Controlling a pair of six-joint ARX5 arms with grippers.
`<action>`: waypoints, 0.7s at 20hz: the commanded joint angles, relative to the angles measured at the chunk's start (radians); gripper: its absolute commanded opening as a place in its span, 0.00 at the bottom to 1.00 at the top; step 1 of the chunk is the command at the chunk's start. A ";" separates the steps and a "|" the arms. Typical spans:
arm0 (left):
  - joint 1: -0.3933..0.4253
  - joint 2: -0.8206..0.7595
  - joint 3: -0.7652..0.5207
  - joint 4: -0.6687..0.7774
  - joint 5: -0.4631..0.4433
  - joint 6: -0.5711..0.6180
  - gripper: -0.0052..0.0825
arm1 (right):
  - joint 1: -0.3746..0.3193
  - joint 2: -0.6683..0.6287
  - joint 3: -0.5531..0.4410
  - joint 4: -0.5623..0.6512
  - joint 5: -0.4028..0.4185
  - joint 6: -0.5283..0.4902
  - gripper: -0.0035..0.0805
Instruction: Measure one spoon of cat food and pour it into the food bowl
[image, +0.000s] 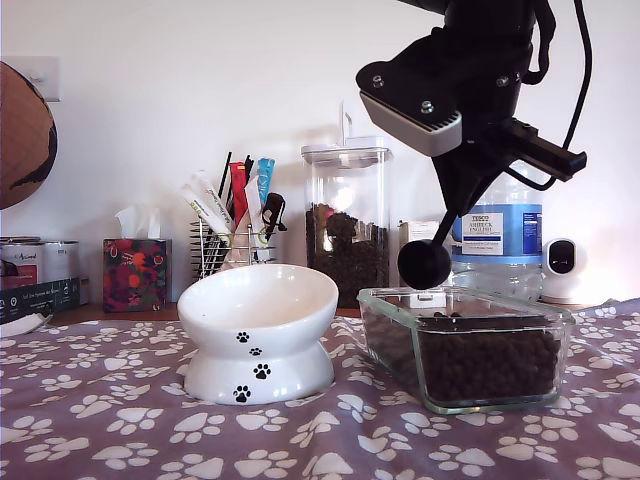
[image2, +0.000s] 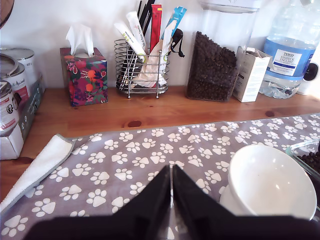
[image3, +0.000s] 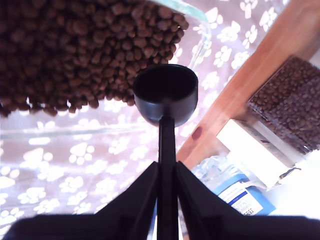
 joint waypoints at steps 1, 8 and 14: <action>-0.005 0.004 -0.003 0.004 0.001 -0.003 0.04 | -0.019 0.034 0.000 0.004 0.008 -0.022 0.03; -0.005 0.004 -0.003 0.004 0.001 -0.003 0.04 | -0.020 0.101 0.000 0.040 0.046 -0.059 0.03; -0.005 0.004 -0.003 0.000 0.010 -0.003 0.04 | 0.017 0.206 0.000 0.024 0.097 -0.112 0.03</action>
